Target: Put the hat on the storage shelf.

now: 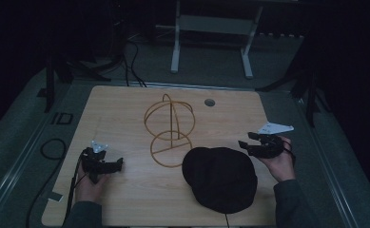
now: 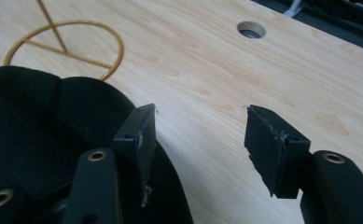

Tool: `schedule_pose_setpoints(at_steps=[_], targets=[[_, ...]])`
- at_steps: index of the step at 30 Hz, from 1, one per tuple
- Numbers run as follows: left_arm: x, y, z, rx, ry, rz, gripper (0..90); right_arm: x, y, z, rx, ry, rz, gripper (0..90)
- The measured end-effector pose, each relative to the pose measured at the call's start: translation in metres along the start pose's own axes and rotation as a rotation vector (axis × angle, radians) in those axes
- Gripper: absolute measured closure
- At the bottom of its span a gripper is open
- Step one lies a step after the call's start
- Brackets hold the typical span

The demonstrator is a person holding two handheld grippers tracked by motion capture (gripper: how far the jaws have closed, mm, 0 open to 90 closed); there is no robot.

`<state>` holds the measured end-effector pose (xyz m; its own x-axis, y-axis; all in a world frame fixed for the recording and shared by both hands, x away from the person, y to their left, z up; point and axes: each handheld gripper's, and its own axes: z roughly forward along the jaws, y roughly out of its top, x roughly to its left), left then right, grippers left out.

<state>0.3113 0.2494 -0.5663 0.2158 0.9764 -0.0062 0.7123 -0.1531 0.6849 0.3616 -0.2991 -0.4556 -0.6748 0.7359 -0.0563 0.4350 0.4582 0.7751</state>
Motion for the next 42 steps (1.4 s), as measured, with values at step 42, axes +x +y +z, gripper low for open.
schedule_pose_setpoints(at_steps=[42], targets=[[0.0, 0.0, 0.0, -0.002, -0.001, 0.001, 1.9, 0.061, 0.083, 0.025, 0.432, 0.351, -0.344, 34.7]])
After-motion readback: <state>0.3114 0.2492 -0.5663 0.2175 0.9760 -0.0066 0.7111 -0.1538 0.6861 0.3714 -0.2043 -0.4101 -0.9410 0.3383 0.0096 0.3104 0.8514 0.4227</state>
